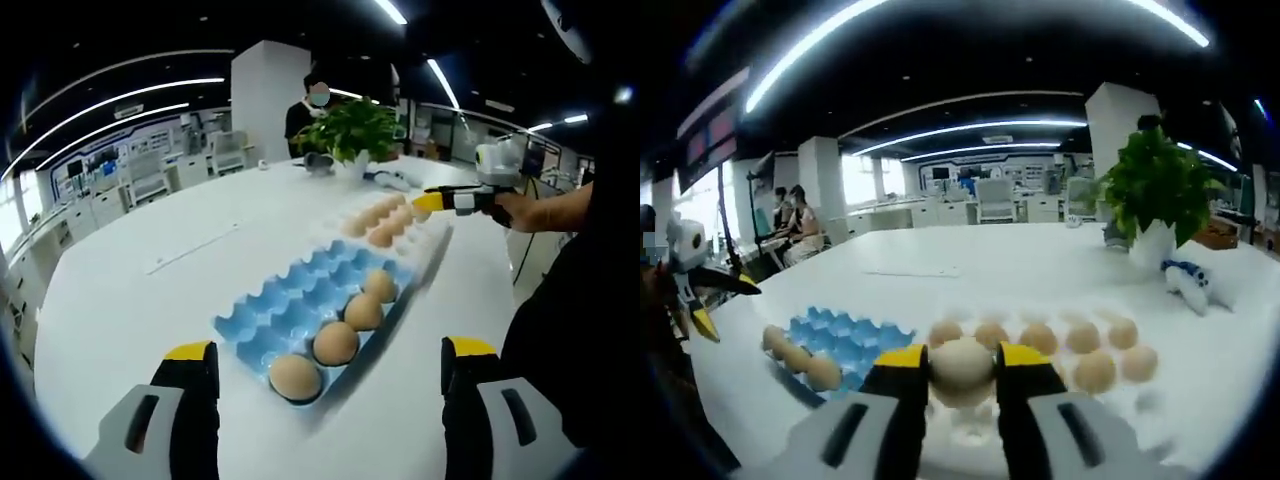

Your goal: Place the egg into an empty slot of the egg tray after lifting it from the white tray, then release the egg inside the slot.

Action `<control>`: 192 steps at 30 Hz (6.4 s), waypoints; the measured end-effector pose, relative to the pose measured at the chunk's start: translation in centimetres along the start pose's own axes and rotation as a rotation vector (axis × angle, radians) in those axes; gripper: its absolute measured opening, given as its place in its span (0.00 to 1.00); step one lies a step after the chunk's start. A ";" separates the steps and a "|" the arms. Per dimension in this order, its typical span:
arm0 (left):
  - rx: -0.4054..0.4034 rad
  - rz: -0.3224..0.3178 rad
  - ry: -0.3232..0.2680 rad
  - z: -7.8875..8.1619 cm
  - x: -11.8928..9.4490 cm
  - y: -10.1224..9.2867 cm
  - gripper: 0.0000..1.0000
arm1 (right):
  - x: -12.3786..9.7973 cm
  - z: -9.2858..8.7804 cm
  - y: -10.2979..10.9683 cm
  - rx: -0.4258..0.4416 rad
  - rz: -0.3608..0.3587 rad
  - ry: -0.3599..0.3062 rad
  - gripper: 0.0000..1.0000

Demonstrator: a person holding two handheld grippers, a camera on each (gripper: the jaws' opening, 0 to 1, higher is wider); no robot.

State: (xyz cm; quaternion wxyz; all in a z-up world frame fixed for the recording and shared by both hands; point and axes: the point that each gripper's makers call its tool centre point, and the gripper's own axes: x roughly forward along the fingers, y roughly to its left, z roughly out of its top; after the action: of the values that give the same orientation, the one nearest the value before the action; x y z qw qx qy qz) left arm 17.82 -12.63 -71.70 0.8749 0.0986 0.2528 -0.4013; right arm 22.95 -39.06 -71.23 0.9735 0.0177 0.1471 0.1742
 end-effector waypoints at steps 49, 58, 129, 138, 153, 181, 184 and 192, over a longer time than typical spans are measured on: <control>-0.011 0.009 -0.027 0.5 -0.2 0.2 0.92 | 3.8 -5.5 9.1 -0.176 0.294 0.154 0.26; -0.011 0.009 -0.025 0.4 -0.3 0.4 0.91 | 4.1 -6.0 9.3 -0.185 0.306 0.161 0.26; -0.026 0.063 -0.028 2.8 0.3 0.4 0.89 | 7.0 -4.7 1.3 -0.315 0.102 0.266 0.24; -0.040 0.073 -0.019 2.3 0.7 1.0 0.89 | 7.4 -4.7 1.3 -0.297 0.127 0.286 0.23; -0.060 0.095 -0.010 1.4 0.5 1.9 0.89 | 5.8 -1.5 1.5 -0.116 0.116 0.159 0.22; -0.048 0.074 -0.001 1.1 0.3 1.8 0.88 | 7.9 0.4 11.1 -0.114 0.335 0.122 0.22; -0.051 0.073 -0.001 1.0 0.3 1.9 0.88 | 8.1 0.5 12.1 -0.109 0.349 0.122 0.22; -0.047 0.063 0.002 0.9 0.3 2.1 0.88 | 9.1 0.7 15.0 -0.124 0.403 0.117 0.22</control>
State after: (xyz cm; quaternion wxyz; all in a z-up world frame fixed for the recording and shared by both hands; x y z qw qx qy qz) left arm 19.88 -11.78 -71.13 0.8889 0.0862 0.2600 -0.3672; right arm 26.33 -21.84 -71.88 0.9079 -0.0233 0.1860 0.3749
